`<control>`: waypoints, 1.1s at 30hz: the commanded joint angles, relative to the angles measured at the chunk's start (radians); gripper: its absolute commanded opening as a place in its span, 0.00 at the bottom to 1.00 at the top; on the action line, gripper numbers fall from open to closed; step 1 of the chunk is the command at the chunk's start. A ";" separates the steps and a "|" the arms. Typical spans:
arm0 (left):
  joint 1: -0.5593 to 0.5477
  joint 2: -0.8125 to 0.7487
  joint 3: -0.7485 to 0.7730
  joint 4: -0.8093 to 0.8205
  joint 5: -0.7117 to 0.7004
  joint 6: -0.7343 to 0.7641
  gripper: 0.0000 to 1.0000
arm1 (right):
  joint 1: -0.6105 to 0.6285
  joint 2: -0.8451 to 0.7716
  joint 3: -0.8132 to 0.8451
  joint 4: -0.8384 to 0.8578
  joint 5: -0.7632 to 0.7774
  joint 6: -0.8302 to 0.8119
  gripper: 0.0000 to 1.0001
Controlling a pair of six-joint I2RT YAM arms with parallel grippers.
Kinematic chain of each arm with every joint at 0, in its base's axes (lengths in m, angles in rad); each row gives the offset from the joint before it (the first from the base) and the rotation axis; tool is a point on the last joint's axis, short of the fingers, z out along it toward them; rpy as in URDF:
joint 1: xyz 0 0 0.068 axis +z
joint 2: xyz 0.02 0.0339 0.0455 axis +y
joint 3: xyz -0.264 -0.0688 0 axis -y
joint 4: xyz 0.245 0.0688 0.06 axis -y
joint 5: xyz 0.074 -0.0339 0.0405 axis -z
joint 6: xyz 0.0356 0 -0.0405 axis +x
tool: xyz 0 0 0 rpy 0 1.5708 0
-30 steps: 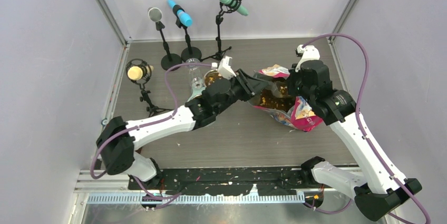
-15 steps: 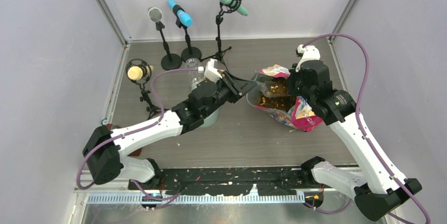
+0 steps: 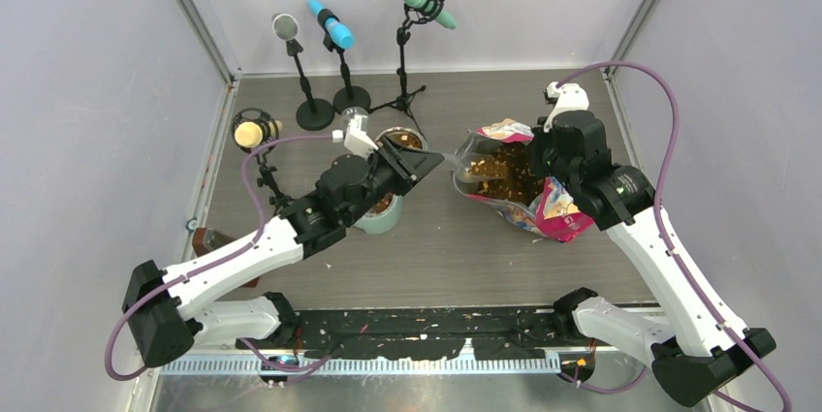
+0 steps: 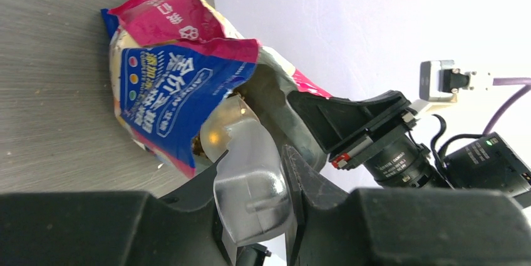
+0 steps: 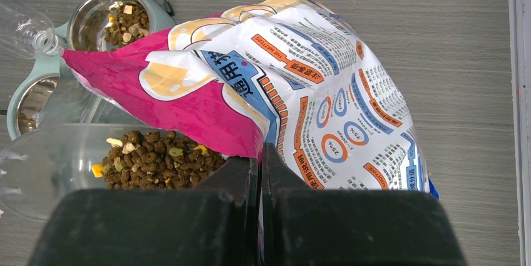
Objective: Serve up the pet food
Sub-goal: Collect the pet food from the pet food bag, then pour the pet food into the pet food bowl.
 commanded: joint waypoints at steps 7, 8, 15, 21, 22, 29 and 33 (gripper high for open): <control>0.052 -0.104 -0.085 0.094 0.050 -0.088 0.00 | -0.008 -0.012 0.061 0.019 0.018 -0.002 0.05; 0.056 -0.114 -0.089 0.100 0.056 -0.085 0.00 | -0.008 -0.010 0.063 0.019 0.019 -0.001 0.05; 0.078 -0.184 -0.118 0.101 0.071 -0.087 0.00 | -0.007 -0.005 0.074 0.019 0.013 -0.001 0.05; 0.099 -0.210 -0.141 0.116 0.093 -0.113 0.00 | -0.008 -0.005 0.085 0.016 0.016 -0.001 0.05; 0.101 -0.210 -0.142 0.122 0.099 -0.116 0.00 | -0.008 -0.006 0.087 0.016 0.018 -0.001 0.05; 0.112 -0.228 -0.165 0.177 0.128 -0.101 0.00 | -0.007 -0.011 0.085 0.017 0.019 0.002 0.05; 0.122 -0.253 -0.210 0.256 0.133 -0.099 0.00 | -0.007 -0.012 0.071 0.027 0.006 0.012 0.05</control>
